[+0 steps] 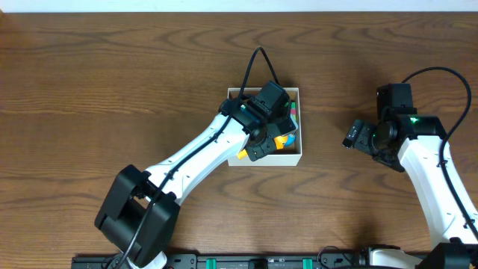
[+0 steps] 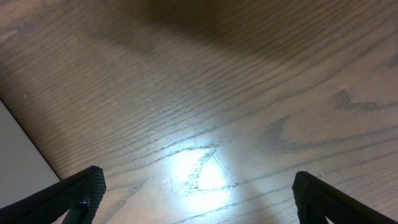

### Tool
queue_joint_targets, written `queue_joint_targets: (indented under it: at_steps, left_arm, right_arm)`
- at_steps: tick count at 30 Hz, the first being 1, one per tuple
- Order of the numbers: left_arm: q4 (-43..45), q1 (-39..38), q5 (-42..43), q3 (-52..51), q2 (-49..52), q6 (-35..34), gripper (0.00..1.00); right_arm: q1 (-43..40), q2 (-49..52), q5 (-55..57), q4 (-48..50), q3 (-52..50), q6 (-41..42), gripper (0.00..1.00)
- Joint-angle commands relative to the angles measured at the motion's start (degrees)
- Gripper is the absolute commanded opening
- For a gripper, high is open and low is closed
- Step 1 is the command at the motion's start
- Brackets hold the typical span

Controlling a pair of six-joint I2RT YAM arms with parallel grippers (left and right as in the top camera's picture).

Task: Pack container
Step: 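Grasp the orange dinosaur with the left gripper and lift it, then lower the dinosaur into the box's front section and release it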

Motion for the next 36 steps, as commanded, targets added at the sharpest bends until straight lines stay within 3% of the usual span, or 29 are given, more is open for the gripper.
queue_joint_targets:
  at_steps: [1,2,4,6,8,9,17,22,27,36]
  left_arm:
    - [-0.5,-0.1,0.2,0.1,1.6,0.9,0.16]
    - [-0.5,-0.1,0.2,0.1,1.6,0.9,0.16]
    - [-0.5,-0.1,0.2,0.1,1.5,0.9,0.35]
    - [-0.6,-0.1,0.2,0.1,1.6,0.9,0.45]
    - [-0.7,-0.1,0.2,0.1,1.5,0.9,0.67]
    - [-0.8,-0.1,0.2,0.1,1.5,0.9,0.71]
    - [-2.3,-0.1,-0.5,0.2,-1.8,0.6,0.85]
    - [-2.4,-0.1,-3.1,0.2,-8.9,-0.4,0.88]
    - [-2.2,-0.1,-3.1,0.2,-16.8,-2.2,0.99]
    - [-1.7,-0.1,-3.1,-0.2,-16.8,-10.0,0.98]
  right_arm:
    - [-0.6,-0.2,0.3,-0.1,-0.2,-0.9,0.99]
    - [-0.6,-0.2,0.3,-0.1,-0.2,-0.9,0.99]
    - [-0.6,-0.2,0.3,-0.1,-0.2,-0.9,0.99]
    - [-0.6,-0.2,0.3,-0.1,-0.2,-0.9,0.99]
    - [-0.6,-0.2,0.3,-0.1,-0.2,-0.9,0.99]
    - [-0.6,-0.2,0.3,-0.1,-0.2,-0.9,0.99]
    - [-0.6,-0.2,0.4,0.0,-0.2,-1.3,0.99]
    - [-0.6,-0.2,0.3,0.0,-0.2,-1.3,0.99]
    - [-0.6,-0.2,0.4,0.0,-0.2,-1.3,0.99]
    - [-0.6,-0.2,0.3,0.0,-0.2,-1.3,0.99]
